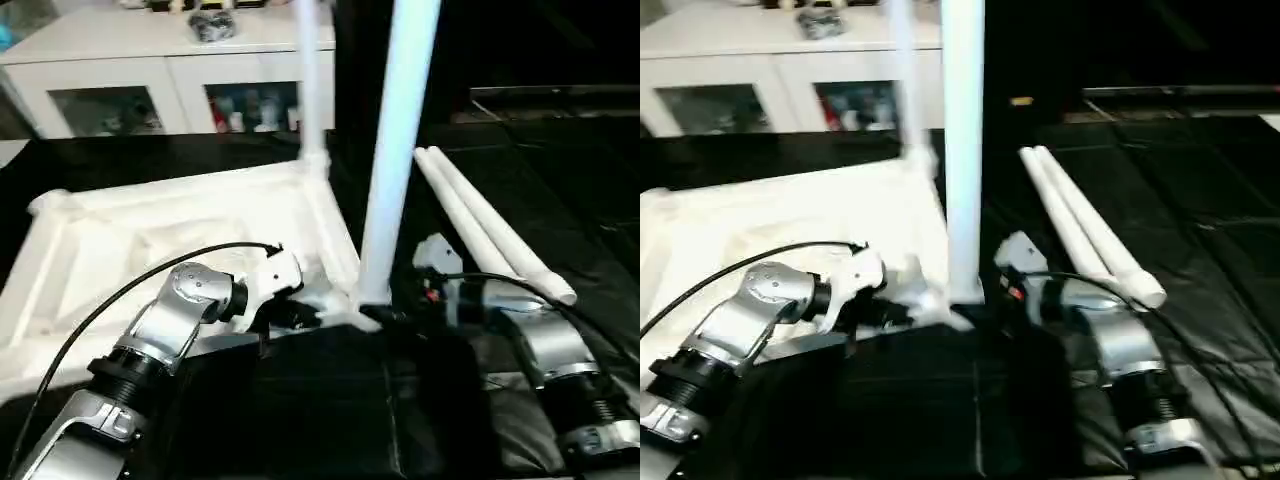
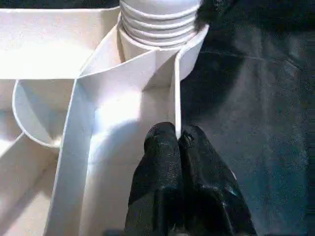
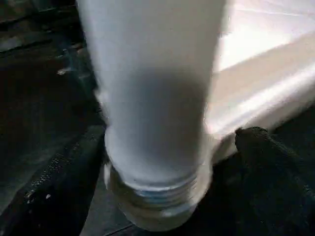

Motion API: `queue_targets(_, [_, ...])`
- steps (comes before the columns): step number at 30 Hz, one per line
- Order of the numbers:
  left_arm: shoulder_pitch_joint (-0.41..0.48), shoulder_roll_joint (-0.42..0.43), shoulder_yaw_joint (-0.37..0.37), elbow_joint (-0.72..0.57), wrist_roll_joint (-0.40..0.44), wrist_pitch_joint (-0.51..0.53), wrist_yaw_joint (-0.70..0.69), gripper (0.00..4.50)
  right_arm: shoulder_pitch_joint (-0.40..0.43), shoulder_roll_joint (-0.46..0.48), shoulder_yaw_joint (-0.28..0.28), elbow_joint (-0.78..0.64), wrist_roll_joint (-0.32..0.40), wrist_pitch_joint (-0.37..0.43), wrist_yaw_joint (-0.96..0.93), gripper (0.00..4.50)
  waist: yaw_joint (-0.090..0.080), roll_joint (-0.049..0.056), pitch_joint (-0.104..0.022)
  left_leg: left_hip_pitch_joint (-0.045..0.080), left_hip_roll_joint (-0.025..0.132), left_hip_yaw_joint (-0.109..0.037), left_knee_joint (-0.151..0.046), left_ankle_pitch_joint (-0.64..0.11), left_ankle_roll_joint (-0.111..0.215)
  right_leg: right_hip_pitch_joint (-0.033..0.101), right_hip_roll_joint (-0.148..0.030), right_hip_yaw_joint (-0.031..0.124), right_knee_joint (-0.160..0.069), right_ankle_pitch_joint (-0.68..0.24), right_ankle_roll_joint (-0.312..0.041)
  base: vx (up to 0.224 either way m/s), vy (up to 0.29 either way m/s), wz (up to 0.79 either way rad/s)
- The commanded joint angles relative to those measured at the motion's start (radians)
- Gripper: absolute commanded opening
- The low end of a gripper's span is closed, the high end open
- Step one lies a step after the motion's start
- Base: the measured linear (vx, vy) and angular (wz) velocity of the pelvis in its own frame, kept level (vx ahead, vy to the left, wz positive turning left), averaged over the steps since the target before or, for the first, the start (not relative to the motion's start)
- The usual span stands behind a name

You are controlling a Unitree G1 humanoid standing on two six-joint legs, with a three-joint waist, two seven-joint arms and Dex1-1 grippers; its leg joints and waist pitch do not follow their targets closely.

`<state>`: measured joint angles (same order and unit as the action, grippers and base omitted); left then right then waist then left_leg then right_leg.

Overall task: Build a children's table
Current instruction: Rotate leg to tighten

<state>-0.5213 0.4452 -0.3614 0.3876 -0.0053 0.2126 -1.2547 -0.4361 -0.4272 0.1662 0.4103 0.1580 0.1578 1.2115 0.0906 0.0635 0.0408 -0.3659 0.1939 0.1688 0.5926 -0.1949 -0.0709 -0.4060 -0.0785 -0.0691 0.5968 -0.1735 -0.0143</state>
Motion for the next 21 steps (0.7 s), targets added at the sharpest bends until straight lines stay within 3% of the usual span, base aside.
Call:
queue_targets(1, [-0.012, 0.04, -0.047, -0.002, 0.011, -0.044, -0.11, 0.0, -0.016, -0.043, 0.019, -0.036, 0.027, -0.011, 0.116, 4.43, 0.002, -0.011, -0.063, 0.006, 0.033, -0.002, -0.063, -0.158, 0.094, 0.059, -0.059, 0.039, -0.057, -0.156, -0.247, 0.0, 0.0, 0.0])
queue_targets(7, [-0.026, 0.065, -0.076, 0.011, 0.011, -0.095, -0.187, 0.0, -0.03, -0.062, 0.046, -0.026, 0.024, -0.038, 0.202, 4.43, 0.005, -0.01, -0.061, 0.006, 0.034, -0.003, -0.066, -0.172, 0.08, 0.055, -0.062, 0.039, -0.062, -0.218, -0.238, 0.0, 0.0, 0.0])
queue_targets(15, [-0.04, 0.062, -0.085, 0.026, 0.015, -0.123, -0.207, 0.0, -0.028, -0.043, 0.095, -0.039, 0.023, -0.044, 0.24, 4.43, 0.011, -0.01, -0.064, 0.005, 0.034, -0.002, -0.063, -0.161, 0.075, 0.056, -0.06, 0.04, -0.056, -0.176, -0.248, 0.0, 0.0, 0.0])
queue_targets(16, [-0.04, 0.062, -0.085, 0.029, 0.014, -0.127, -0.21, 0.0, -0.03, -0.038, 0.096, -0.034, 0.022, -0.049, 0.239, 4.15, 0.012, -0.01, -0.065, 0.005, 0.034, -0.003, -0.064, -0.159, 0.074, 0.056, -0.06, 0.04, -0.056, -0.175, -0.247, 0.0, 0.0, 0.0])
queue_targets(18, [-0.04, 0.062, -0.086, 0.028, 0.013, -0.13, -0.214, 0.0, -0.031, -0.029, 0.098, -0.027, 0.02, -0.052, 0.237, 4.15, 0.013, -0.009, -0.064, 0.005, 0.035, -0.003, -0.064, -0.163, 0.072, 0.056, -0.06, 0.04, -0.056, -0.182, -0.246, 0.0, 0.0, 0.0])
queue_targets(21, [-0.039, 0.062, -0.088, 0.027, 0.011, -0.132, -0.215, 0.0, -0.034, -0.012, 0.107, -0.012, 0.015, -0.054, 0.225, 3.75, 0.014, -0.009, -0.065, 0.006, 0.035, -0.003, -0.064, -0.161, 0.069, 0.055, -0.06, 0.04, -0.055, -0.176, -0.246, 0.0, 0.0, 0.0])
